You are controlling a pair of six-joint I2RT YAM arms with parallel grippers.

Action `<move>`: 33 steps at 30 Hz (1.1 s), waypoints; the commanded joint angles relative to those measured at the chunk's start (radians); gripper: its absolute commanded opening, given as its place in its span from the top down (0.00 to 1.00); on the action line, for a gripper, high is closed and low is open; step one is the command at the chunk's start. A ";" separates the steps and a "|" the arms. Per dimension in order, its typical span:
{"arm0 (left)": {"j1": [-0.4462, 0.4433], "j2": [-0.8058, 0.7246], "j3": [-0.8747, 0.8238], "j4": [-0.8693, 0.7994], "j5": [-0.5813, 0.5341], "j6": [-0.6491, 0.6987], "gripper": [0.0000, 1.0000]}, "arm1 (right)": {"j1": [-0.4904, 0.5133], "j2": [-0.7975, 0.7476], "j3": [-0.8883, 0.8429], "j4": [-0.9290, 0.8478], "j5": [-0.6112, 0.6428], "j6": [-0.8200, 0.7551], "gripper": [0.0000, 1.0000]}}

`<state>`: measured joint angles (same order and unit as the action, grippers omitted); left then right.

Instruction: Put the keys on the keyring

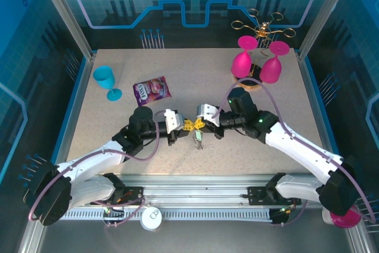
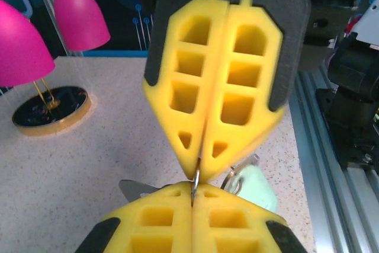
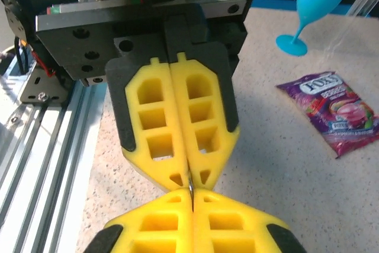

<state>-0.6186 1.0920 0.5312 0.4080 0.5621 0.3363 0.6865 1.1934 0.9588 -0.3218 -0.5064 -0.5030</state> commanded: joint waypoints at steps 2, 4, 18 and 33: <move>-0.009 -0.014 0.023 -0.102 0.024 0.077 1.00 | 0.044 0.004 0.018 -0.059 -0.036 -0.026 0.83; -0.010 -0.024 -0.020 0.016 0.041 0.031 1.00 | 0.009 -0.042 -0.095 0.130 -0.075 0.069 0.71; -0.010 0.002 -0.103 0.266 0.134 -0.061 1.00 | -0.031 -0.068 -0.276 0.464 -0.153 0.195 0.76; -0.010 -0.002 -0.105 0.230 0.080 -0.023 1.00 | -0.040 -0.183 -0.366 0.427 0.032 0.068 0.64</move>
<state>-0.6239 1.0920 0.4286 0.6113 0.6403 0.2909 0.6533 1.0428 0.6300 0.0772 -0.5453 -0.3790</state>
